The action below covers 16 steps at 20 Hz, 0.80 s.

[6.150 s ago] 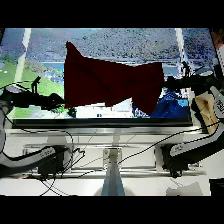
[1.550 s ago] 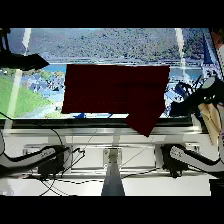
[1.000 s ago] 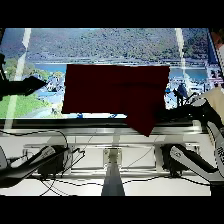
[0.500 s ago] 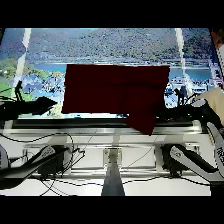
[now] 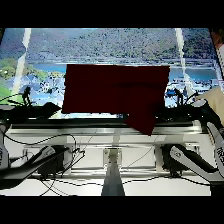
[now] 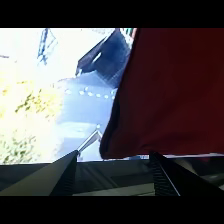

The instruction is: Fold the clothes and pants, and hang the long-sleeved shirts on hangers.

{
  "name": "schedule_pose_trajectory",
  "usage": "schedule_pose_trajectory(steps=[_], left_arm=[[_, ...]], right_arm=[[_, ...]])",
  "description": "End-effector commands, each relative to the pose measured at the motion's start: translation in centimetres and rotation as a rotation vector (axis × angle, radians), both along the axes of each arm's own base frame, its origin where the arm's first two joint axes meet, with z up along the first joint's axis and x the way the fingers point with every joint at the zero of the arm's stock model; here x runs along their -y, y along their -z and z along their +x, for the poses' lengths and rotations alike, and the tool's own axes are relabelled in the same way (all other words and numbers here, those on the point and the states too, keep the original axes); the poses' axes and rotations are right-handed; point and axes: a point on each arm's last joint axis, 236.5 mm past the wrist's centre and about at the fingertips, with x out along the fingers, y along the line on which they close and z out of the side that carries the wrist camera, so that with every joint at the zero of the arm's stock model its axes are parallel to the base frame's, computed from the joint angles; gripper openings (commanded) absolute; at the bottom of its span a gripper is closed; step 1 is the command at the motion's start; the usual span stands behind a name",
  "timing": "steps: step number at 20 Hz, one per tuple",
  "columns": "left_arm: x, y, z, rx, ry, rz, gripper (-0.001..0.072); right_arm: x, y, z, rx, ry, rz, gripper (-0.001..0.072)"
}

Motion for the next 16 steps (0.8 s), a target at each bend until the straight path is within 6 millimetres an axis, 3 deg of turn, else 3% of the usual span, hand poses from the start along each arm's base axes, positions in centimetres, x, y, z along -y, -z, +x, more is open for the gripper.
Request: schedule_pose_trajectory(steps=[1,6,7,9,10,11,14,16], left_arm=[[0.1,1.1,-0.7,-0.039,0.020,0.005,0.0481],[2.4,3.3,-1.0,-0.108,0.078,-0.039,0.0480],[2.7,3.6,-0.8,-0.110,0.080,-0.044,0.0453],[3.1,3.7,-0.8,-0.113,0.090,-0.050,0.0128],[3.1,3.4,-0.7,-0.103,0.105,-0.052,0.0054],[3.2,2.9,-0.4,-0.085,0.136,-0.056,0.0047],[3.2,-0.4,1.6,-0.006,0.232,-0.084,0.0017],[3.8,-4.1,5.1,0.099,0.198,-0.156,0.0017]], right_arm=[[0.0,0.0,0.0,0.000,-0.001,0.002,0.0017],[-0.3,-0.2,0.1,0.001,0.006,0.016,0.0017],[-0.3,-0.2,0.0,-0.001,0.005,0.018,0.0017],[-0.4,-0.3,0.0,-0.004,0.001,0.023,0.0017],[-0.5,-0.6,0.0,-0.003,-0.006,0.028,0.0017],[-0.6,-1.3,0.2,0.005,-0.018,0.035,0.0017],[-1.1,-5.1,2.0,0.087,-0.048,0.069,0.0017],[-2.6,-10.1,5.3,0.234,0.007,0.163,0.0017]])
